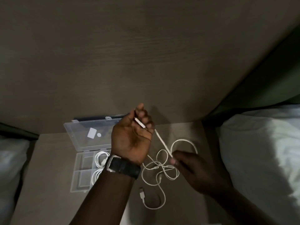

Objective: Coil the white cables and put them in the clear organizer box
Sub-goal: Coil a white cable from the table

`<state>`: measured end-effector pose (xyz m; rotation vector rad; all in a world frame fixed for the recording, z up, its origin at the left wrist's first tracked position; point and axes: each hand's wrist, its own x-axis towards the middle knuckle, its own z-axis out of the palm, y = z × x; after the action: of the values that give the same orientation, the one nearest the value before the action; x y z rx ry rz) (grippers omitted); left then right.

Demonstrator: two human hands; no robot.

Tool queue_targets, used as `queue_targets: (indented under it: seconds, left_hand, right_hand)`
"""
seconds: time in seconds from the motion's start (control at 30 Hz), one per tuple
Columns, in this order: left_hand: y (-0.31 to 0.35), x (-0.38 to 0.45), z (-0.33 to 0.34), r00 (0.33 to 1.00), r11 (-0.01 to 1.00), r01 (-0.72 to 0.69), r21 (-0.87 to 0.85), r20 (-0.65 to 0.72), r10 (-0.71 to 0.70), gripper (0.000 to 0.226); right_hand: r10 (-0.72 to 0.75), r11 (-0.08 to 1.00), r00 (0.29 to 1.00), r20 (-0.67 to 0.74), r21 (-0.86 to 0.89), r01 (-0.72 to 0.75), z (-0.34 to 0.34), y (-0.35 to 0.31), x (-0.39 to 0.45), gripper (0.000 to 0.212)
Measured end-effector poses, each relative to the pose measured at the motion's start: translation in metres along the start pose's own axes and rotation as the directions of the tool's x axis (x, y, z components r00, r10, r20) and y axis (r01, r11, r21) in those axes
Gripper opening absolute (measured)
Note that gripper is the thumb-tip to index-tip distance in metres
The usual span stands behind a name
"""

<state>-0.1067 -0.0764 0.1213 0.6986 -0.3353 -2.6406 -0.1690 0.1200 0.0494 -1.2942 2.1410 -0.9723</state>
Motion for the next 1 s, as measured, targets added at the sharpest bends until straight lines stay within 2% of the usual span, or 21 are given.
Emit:
queue_targets:
  seconds: [0.07,0.1,0.17,0.2,0.23,0.3,0.37,0.4,0.47,0.5,0.57,0.6,0.63,0.67,0.7,0.73,0.77,0.8,0.9,0.97,1.0]
  left_hand:
    - [0.002,0.005,-0.007,0.990,0.944,-0.142,0.297,0.028,0.140,0.022]
    - [-0.003,0.005,-0.013,0.980,0.818,-0.187,0.544,0.050,0.191,0.021]
    - [-0.021,-0.005,-0.026,0.988,0.500,-0.154,0.852,0.133,0.076,0.024]
    - [-0.029,-0.013,-0.031,0.990,0.414,-0.112,0.904,0.136,-0.029,0.028]
    - [-0.034,-0.023,-0.033,0.989,0.417,-0.038,0.908,0.093,-0.111,0.032]
    - [-0.038,-0.039,-0.033,0.980,0.607,0.125,0.785,-0.002,-0.199,0.040]
    - [-0.034,-0.049,-0.030,0.953,0.844,0.267,0.465,0.000,-0.302,0.044]
    - [-0.029,-0.050,-0.027,0.945,0.912,0.302,0.276,0.041,-0.326,0.043]
    - [-0.020,-0.047,-0.024,0.961,0.967,0.254,0.036,0.107,-0.256,0.041]
    - [-0.014,-0.043,-0.024,0.979,0.984,0.180,-0.012,0.099,-0.178,0.038]
    - [-0.003,-0.033,-0.024,0.998,0.998,-0.019,0.055,0.055,0.016,0.029]
    - [0.002,-0.028,-0.028,0.990,0.967,-0.138,0.214,0.039,0.133,0.026]
    - [0.005,-0.024,-0.032,0.968,0.859,-0.237,0.454,0.038,0.246,0.024]
    - [0.005,-0.023,-0.036,0.950,0.679,-0.279,0.679,0.091,0.300,0.023]
    - [0.000,-0.025,-0.038,0.950,0.504,-0.287,0.815,0.174,0.259,0.025]
    - [-0.007,-0.029,-0.039,0.961,0.385,-0.268,0.883,0.218,0.168,0.027]
    - [-0.013,-0.034,-0.038,0.976,0.352,-0.216,0.911,0.197,0.089,0.028]
    - [-0.016,-0.039,-0.036,0.990,0.398,-0.139,0.907,0.133,0.045,0.030]
    - [-0.010,-0.048,-0.031,0.988,0.750,0.143,0.646,-0.047,-0.148,0.031]
    - [-0.002,-0.054,-0.023,0.937,0.879,0.301,0.371,0.056,-0.344,0.028]
    - [0.004,-0.054,-0.021,0.920,0.918,0.323,0.230,0.151,-0.362,0.029]
  right_hand:
    - [-0.088,0.987,0.985,0.146,-0.124,0.106,-0.009,-0.015,-0.005,0.017]
    - [-0.124,0.984,0.983,0.137,-0.112,0.140,-0.019,-0.023,-0.002,0.015]
    - [-0.144,0.989,0.989,0.031,0.027,0.143,-0.044,-0.035,0.010,0.017]
    - [-0.163,0.985,0.985,-0.062,0.046,0.166,-0.057,-0.038,0.021,0.019]
    - [-0.180,0.983,0.973,-0.147,0.007,0.183,-0.067,-0.037,0.032,0.021]
    - [-0.113,0.992,0.965,-0.236,0.030,0.124,-0.072,-0.032,0.052,0.024]
    - [0.006,0.995,0.976,-0.217,0.095,0.015,-0.059,-0.025,0.062,0.031]
    - [0.029,0.998,0.983,-0.181,0.057,-0.019,-0.048,-0.021,0.062,0.038]
    - [-0.010,0.999,0.999,-0.052,-0.045,0.008,-0.021,-0.017,0.048,0.052]
    - [-0.050,0.998,0.998,0.034,-0.043,0.051,-0.009,-0.021,0.039,0.046]
    - [-0.101,0.993,0.974,0.202,-0.042,0.112,0.004,-0.033,0.019,0.031]
    - [-0.125,0.987,0.957,0.260,-0.066,0.146,0.006,-0.039,0.013,0.033]
    - [-0.150,0.979,0.945,0.290,-0.092,0.183,0.003,-0.046,0.009,0.038]
    - [-0.162,0.975,0.948,0.274,-0.103,0.196,-0.006,-0.050,0.011,0.040]
    - [-0.173,0.974,0.961,0.217,-0.107,0.199,-0.016,-0.052,0.018,0.040]
    - [-0.192,0.972,0.970,0.148,-0.109,0.209,-0.028,-0.053,0.028,0.037]
    - [-0.218,0.966,0.973,0.081,-0.123,0.227,-0.039,-0.052,0.040,0.033]
    - [-0.235,0.962,0.972,0.028,-0.132,0.237,-0.047,-0.049,0.051,0.027]
    - [-0.161,0.985,0.983,-0.090,0.041,0.165,-0.055,-0.040,0.077,0.026]
    - [-0.041,0.967,0.992,-0.118,0.244,0.069,-0.042,-0.039,0.075,0.022]
    - [0.006,0.962,0.993,-0.117,0.273,0.026,-0.032,-0.039,0.070,0.021]
